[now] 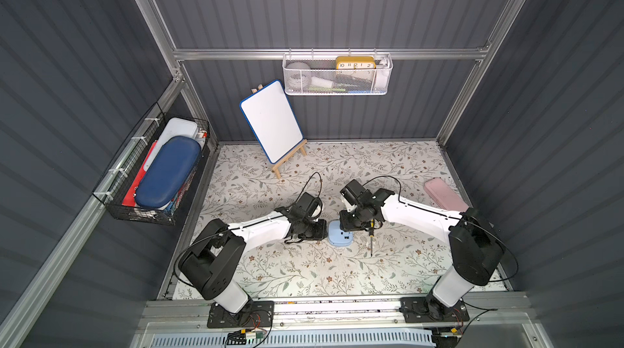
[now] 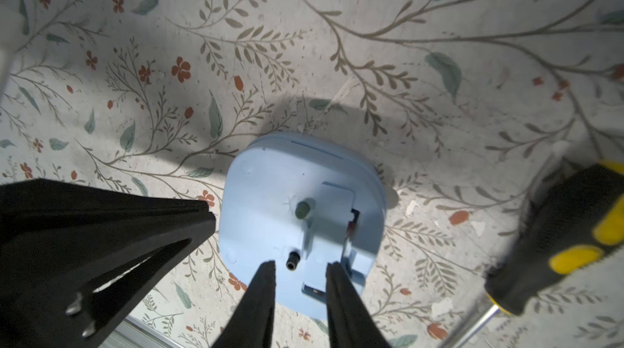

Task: Remove the battery from the alarm
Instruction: Pick up the cover from the alarm.

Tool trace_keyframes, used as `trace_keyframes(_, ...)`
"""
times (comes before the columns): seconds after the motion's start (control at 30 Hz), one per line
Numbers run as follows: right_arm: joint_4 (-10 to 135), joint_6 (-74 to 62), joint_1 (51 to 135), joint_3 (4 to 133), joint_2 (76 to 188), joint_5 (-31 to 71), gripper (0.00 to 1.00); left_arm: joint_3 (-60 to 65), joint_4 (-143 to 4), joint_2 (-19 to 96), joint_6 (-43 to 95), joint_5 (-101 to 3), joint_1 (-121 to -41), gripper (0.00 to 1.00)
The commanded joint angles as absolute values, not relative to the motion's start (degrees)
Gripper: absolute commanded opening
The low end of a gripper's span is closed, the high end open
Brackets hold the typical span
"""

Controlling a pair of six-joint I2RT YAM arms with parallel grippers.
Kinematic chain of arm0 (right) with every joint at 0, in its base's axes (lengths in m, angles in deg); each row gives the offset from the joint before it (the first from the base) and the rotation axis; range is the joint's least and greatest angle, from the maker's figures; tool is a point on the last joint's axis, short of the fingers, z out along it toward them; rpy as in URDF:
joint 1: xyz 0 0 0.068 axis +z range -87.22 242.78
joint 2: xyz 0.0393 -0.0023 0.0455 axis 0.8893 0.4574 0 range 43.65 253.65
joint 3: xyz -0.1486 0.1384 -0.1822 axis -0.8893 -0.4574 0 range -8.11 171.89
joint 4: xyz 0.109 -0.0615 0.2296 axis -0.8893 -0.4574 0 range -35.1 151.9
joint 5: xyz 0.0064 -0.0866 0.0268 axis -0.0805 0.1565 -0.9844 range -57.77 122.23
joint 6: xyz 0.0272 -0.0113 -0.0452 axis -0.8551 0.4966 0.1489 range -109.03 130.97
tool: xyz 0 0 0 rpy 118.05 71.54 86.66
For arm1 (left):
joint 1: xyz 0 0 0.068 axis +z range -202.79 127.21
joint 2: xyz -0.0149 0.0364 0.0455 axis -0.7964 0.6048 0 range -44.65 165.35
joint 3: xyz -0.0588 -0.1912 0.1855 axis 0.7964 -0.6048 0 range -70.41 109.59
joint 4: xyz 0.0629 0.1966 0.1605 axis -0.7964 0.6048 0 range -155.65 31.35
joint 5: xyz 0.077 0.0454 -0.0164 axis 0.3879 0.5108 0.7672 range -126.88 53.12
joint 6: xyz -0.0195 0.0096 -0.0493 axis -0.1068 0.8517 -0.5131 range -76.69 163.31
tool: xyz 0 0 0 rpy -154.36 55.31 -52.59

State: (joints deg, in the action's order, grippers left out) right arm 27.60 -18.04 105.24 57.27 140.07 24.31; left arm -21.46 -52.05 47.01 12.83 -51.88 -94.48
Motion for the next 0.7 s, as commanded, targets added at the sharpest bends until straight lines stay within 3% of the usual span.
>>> trace_keyframes(0.0,25.7,-16.6,105.9,59.1,141.8,24.1,0.30,-21.0,-51.0,46.5,13.2,-52.1,-94.7,0.14)
trace_keyframes(0.47,25.8,-16.9,106.3,60.1,144.5,27.3,0.26,-21.7,-51.4,46.1,13.2,-52.3,-94.7,0.13)
trace_keyframes(0.67,25.6,-17.3,106.3,60.3,145.3,27.3,0.18,-21.7,-51.2,45.8,13.2,-52.3,-94.7,0.13)
